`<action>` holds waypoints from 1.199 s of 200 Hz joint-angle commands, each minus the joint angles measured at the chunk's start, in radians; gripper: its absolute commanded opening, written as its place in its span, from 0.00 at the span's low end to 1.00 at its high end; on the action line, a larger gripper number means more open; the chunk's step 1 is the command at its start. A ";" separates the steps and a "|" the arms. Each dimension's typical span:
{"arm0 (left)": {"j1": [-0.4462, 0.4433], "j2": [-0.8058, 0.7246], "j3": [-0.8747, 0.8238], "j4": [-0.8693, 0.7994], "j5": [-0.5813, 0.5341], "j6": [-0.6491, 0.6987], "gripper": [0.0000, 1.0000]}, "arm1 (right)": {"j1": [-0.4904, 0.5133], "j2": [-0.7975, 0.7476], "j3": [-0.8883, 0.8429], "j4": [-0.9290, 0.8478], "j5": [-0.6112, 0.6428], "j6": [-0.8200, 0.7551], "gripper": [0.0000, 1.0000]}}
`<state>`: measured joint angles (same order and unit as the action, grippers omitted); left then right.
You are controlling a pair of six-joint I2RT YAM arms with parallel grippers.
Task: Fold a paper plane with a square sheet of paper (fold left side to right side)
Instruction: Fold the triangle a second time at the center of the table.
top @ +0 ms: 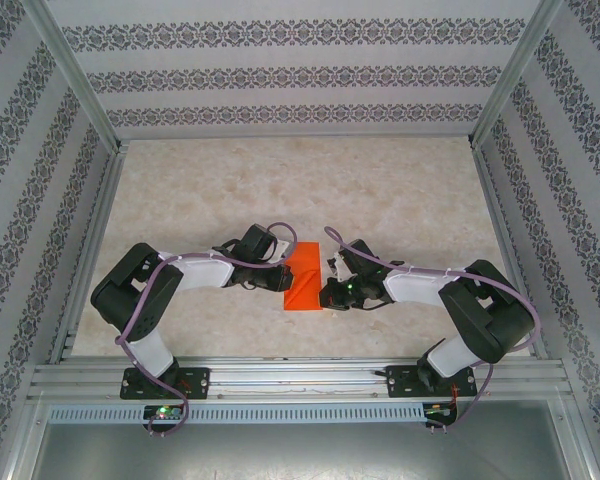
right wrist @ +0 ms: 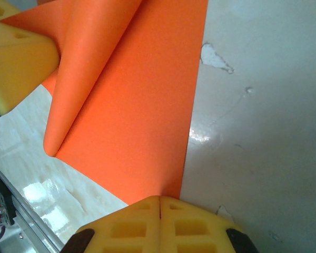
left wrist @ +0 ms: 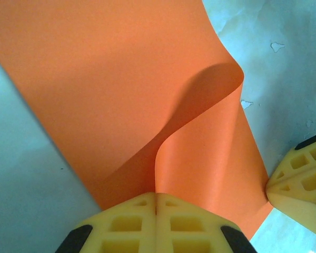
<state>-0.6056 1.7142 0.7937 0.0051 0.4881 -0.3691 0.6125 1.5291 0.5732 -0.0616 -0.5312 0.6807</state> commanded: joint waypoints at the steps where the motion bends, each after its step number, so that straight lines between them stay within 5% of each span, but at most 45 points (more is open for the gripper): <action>1: 0.016 0.014 0.003 0.008 -0.021 0.029 0.00 | -0.005 0.032 -0.011 -0.075 0.045 -0.013 0.00; 173: 0.009 0.087 -0.005 -0.017 -0.014 0.048 0.00 | -0.020 -0.127 0.037 0.020 -0.036 0.041 0.00; 240: 0.001 0.087 -0.001 -0.020 -0.023 0.045 0.00 | 0.017 0.028 0.102 0.228 -0.003 0.146 0.00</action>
<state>-0.6010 1.7554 0.8124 0.0383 0.5163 -0.3435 0.6075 1.5074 0.6247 0.0830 -0.5514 0.7876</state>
